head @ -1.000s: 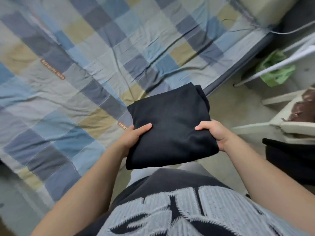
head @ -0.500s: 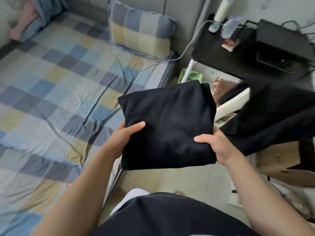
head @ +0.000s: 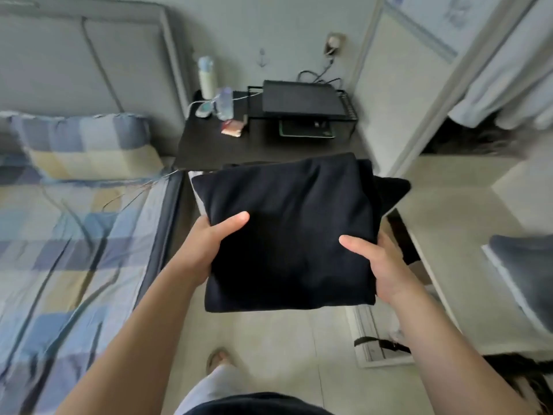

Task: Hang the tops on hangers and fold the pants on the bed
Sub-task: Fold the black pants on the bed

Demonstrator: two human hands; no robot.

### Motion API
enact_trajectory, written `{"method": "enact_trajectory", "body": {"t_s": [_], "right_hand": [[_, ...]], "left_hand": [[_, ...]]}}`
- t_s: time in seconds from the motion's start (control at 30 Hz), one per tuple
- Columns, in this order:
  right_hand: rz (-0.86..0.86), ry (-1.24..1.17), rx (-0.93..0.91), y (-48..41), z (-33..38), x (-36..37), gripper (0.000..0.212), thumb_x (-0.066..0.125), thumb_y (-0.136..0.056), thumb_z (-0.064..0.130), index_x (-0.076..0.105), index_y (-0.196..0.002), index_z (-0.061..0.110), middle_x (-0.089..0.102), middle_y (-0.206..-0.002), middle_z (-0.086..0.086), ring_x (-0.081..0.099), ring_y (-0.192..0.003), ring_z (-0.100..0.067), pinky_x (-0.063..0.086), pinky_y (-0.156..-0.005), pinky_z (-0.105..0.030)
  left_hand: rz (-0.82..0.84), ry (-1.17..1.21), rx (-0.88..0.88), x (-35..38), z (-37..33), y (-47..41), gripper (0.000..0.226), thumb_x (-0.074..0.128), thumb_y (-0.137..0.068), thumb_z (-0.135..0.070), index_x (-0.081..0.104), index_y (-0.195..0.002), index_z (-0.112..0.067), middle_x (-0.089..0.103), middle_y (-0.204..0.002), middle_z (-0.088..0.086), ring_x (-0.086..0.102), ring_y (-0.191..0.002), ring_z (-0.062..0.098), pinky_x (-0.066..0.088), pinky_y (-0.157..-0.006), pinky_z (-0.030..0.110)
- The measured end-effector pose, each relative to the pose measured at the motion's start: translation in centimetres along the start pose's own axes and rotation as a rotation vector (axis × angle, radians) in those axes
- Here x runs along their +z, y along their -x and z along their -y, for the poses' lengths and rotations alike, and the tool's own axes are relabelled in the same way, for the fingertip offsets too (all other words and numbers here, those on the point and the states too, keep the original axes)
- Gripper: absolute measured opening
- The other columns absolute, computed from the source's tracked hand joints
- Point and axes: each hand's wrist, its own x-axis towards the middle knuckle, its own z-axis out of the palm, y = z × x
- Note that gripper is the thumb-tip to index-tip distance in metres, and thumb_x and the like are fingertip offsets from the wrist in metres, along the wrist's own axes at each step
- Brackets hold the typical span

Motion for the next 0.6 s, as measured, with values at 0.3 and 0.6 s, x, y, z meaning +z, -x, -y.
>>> {"method": "enact_trajectory", "body": {"t_s": [0.3, 0.6], "right_hand": [[-0.435, -0.161, -0.145, -4.0, 5.4, -12.3, 0.034, 0.082, -0.077, 0.022, 0.075, -0.11, 0.027, 0.074, -0.118, -0.004, 0.072, -0.106, -0.025, 0.061, -0.078, -0.036], [-0.965, -0.252, -0.21, -6.4, 8.8, -22.9, 0.057, 0.086, -0.072, 0.029, 0.066, -0.126, 0.025, 0.075, -0.117, 0.0, 0.073, -0.104, -0.024, 0.061, -0.079, -0.04]], "left_hand": [[0.365, -0.066, 0.005, 16.4, -2.9, -15.3, 0.063, 0.091, -0.065, -0.04, 0.07, -0.12, -0.019, 0.073, -0.12, 0.008, 0.071, -0.111, 0.028, 0.06, -0.081, 0.031], [0.805, -0.157, -0.176, 34.8, -2.7, -28.2, 0.054, 0.085, -0.077, -0.037, 0.067, -0.126, -0.02, 0.073, -0.122, 0.008, 0.072, -0.109, 0.028, 0.06, -0.084, 0.037]]}}
